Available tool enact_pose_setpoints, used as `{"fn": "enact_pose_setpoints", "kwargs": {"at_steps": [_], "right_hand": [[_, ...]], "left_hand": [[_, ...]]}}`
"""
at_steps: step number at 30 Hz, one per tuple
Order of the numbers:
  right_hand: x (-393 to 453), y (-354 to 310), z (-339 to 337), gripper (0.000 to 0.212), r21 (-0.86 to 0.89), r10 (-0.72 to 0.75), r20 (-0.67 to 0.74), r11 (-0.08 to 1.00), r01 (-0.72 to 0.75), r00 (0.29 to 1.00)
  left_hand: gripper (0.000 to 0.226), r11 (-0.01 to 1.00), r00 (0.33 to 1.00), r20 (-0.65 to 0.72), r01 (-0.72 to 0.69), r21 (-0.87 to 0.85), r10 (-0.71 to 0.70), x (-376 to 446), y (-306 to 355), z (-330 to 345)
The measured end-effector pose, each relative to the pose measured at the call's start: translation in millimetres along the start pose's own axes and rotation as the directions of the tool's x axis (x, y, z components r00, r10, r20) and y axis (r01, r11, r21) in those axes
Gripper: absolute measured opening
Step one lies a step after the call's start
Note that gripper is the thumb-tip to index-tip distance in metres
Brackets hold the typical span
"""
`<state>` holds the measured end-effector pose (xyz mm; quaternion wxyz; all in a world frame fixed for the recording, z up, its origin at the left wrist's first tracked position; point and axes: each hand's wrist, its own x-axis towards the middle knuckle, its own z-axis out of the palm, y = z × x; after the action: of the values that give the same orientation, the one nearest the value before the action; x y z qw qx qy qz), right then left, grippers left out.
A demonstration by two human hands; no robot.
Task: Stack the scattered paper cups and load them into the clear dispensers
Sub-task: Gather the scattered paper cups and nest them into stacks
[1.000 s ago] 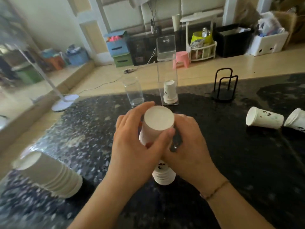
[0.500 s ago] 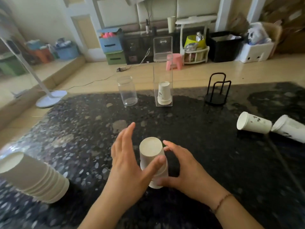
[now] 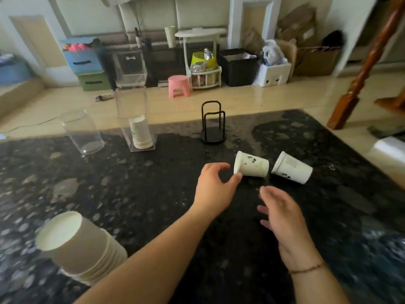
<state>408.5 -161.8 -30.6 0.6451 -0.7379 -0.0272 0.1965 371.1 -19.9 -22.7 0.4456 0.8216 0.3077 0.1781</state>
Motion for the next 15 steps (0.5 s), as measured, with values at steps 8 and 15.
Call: {"fn": "enact_pose_setpoints", "kwargs": {"at_steps": [8, 15], "right_hand": [[17.5, 3.4, -19.1, 0.041, -0.005, 0.041, -0.036, 0.999, -0.041, 0.999], [14.6, 4.1, -7.9, 0.077, 0.181, 0.049, -0.072, 0.983, -0.035, 0.996]], "left_hand": [[0.031, 0.964, 0.973, 0.081, 0.226, -0.142, -0.216, 63.0, 7.3, 70.9], [0.013, 0.877, 0.982, 0.112, 0.185, -0.444, -0.151, 11.7, 20.0, 41.6]]}}
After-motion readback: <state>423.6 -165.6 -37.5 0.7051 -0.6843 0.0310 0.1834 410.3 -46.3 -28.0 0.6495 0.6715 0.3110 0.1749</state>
